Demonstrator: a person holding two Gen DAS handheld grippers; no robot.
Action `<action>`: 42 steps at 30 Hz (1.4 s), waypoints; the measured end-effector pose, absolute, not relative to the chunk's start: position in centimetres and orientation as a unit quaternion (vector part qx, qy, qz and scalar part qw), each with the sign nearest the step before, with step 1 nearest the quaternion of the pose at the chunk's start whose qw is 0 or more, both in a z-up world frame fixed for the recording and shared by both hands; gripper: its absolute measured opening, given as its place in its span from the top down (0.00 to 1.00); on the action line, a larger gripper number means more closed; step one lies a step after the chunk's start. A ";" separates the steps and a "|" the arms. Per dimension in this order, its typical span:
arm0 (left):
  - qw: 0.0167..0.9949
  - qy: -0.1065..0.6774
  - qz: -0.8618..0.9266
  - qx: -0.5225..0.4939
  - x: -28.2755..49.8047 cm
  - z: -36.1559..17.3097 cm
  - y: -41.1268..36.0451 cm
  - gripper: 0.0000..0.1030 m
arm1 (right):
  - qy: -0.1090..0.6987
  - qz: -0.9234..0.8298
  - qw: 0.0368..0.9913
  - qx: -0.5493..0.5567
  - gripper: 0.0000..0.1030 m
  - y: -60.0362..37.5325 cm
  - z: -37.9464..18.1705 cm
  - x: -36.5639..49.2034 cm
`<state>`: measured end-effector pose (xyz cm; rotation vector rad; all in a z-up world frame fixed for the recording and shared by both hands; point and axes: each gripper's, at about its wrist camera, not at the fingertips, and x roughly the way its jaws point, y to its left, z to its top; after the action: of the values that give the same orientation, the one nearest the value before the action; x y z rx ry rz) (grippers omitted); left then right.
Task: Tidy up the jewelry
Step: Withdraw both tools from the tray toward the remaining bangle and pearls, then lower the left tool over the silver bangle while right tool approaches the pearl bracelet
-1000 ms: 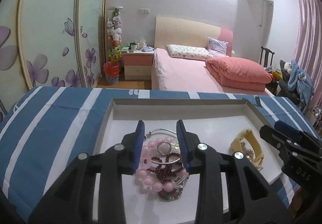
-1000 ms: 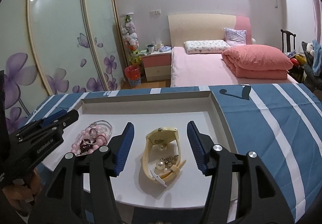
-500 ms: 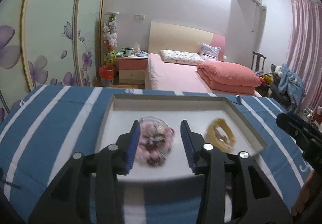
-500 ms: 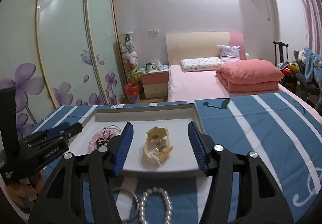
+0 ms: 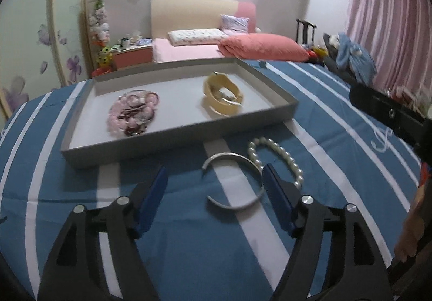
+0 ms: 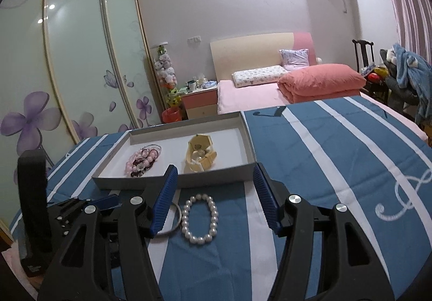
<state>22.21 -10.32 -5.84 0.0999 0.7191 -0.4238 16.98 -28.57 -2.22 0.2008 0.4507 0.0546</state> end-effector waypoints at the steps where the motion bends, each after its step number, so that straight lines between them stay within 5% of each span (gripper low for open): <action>1: 0.911 0.351 -0.209 0.056 22.2 -6.0 -10.6 0.25 | 0.223 0.026 0.969 0.101 0.43 -28.6 -2.2 16.9; 16: 0.870 0.432 -0.209 0.114 26.0 -8.8 -13.3 0.22 | 0.225 0.026 0.967 0.114 0.43 -29.4 -2.5 16.4; 20: 0.870 0.428 -0.218 0.112 26.3 -8.6 -13.4 0.38 | 0.227 0.027 0.967 0.115 0.43 -29.3 -2.6 16.4; 25: 0.873 0.428 -0.210 0.105 26.5 -8.6 -13.2 0.38 | 0.228 0.029 0.966 0.116 0.43 -29.1 -2.6 16.4; 42: 0.897 0.437 -0.065 0.022 25.6 -8.0 -0.4 0.38 | 0.227 0.049 0.967 0.109 0.43 -27.7 -2.2 16.6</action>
<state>25.63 -0.45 -8.02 0.0446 0.9049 -0.1347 16.58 -27.72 -2.20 0.2209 0.4588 0.0994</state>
